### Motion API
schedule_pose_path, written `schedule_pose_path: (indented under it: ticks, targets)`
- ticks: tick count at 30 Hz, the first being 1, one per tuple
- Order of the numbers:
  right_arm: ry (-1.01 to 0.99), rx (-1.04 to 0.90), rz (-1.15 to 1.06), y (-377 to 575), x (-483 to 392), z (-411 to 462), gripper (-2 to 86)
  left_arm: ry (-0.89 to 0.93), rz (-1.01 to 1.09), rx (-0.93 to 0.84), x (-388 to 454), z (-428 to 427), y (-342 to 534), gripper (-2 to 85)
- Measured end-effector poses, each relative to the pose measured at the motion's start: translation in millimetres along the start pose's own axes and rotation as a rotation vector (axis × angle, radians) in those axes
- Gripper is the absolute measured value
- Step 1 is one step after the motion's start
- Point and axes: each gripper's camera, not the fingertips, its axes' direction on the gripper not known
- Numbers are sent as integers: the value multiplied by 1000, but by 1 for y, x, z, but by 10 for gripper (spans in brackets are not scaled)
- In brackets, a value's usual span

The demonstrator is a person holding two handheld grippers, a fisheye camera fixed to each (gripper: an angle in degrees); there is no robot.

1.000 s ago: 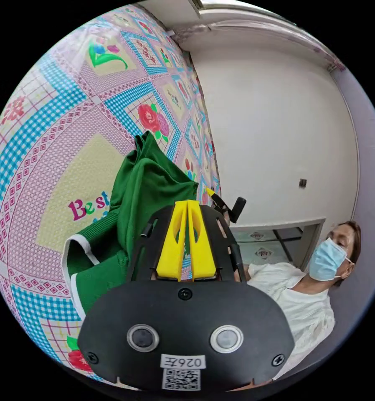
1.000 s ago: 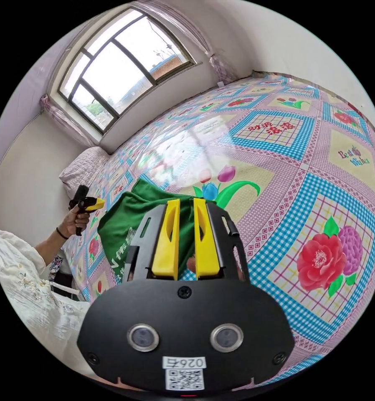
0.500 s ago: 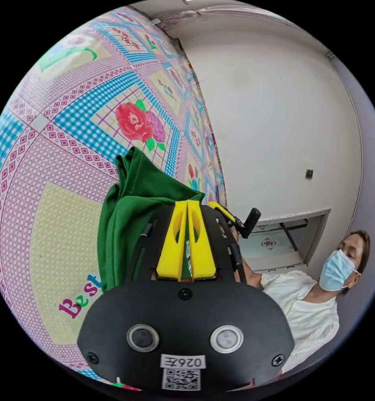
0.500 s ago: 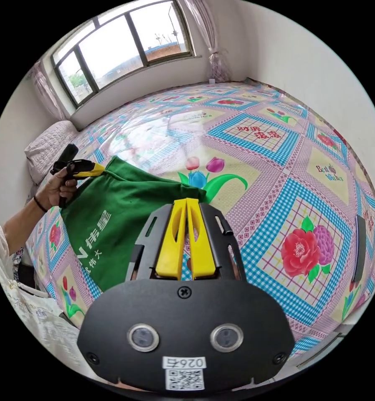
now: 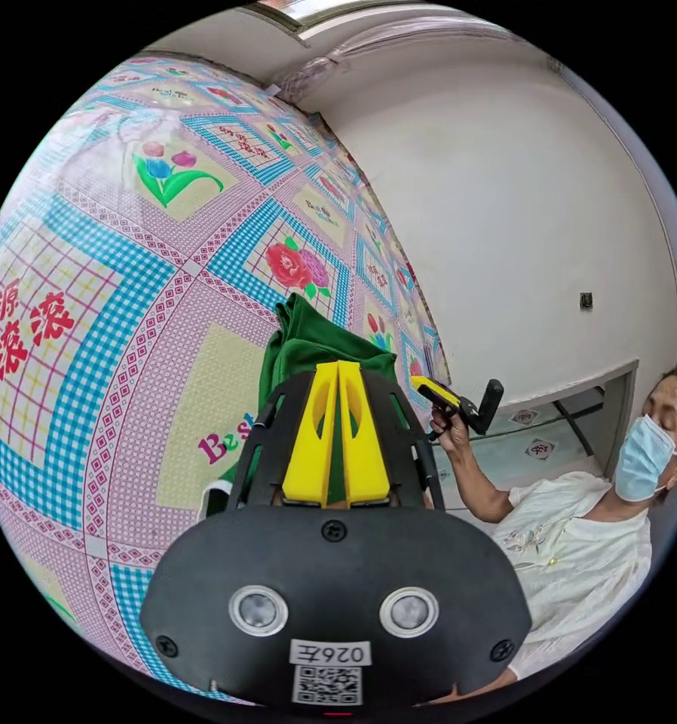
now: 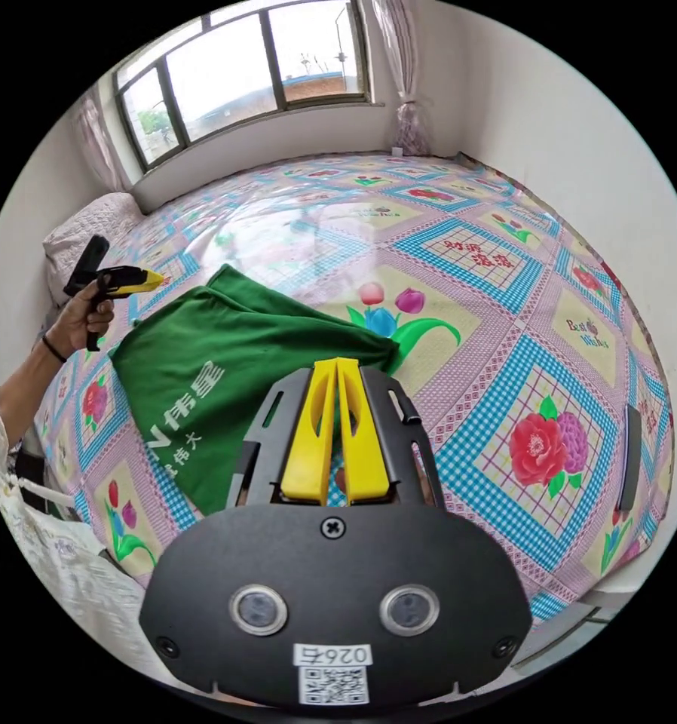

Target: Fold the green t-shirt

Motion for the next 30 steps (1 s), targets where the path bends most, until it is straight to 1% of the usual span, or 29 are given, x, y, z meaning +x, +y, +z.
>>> schedule_pose_path:
  ticks: [2,5,8,9,10,12,13,15,17,18,20,21,23,24,26,28,30]
  targets:
    - [-53,-17,-91,30,-54,-23,-9,-36,5,44,23,-5,46,-10]
    - [-66,-69,-190,80,-110,-43,-9,-99,-8,65,41,-2,106,-10]
    - [-47,-163,-199,130,-132,-52,-9,-200,-68,16,37,18,153,-10]
    - [-46,-156,-190,140,-133,-57,-9,-218,-80,-1,34,23,159,-10]
    - [-57,-101,-154,154,-129,-75,-9,-203,-102,-34,28,32,170,-10]
    - [-81,-129,-121,160,-123,-92,-9,-166,-127,-10,32,37,184,-10]
    - [-75,-145,-87,160,-118,-108,-9,-167,-109,29,47,35,194,-10]
    - [-45,-72,-80,164,-119,-148,-9,-182,-50,79,78,30,212,-10]
    - [-19,109,-42,172,-121,-225,-9,-177,40,188,126,11,246,-10]
    - [-13,158,-27,174,-122,-248,-9,-173,66,228,138,4,256,-10]
    - [21,362,12,184,-130,-344,-9,-165,186,409,194,-32,305,-10]
    - [21,409,11,188,-133,-368,-9,-168,221,460,209,-42,318,-10]
    - [7,580,-29,204,-146,-456,-9,-236,370,673,274,-80,377,-10]
    - [-9,609,-37,209,-148,-475,-9,-266,411,724,291,-88,392,-10]
    - [-73,663,-48,223,-153,-544,-9,-422,579,901,360,-109,451,-10]
    - [-58,714,-29,237,-156,-591,-9,-520,691,990,407,-117,491,-10]
    - [-8,846,1,263,-163,-636,-9,-547,798,1065,449,-122,532,-10]
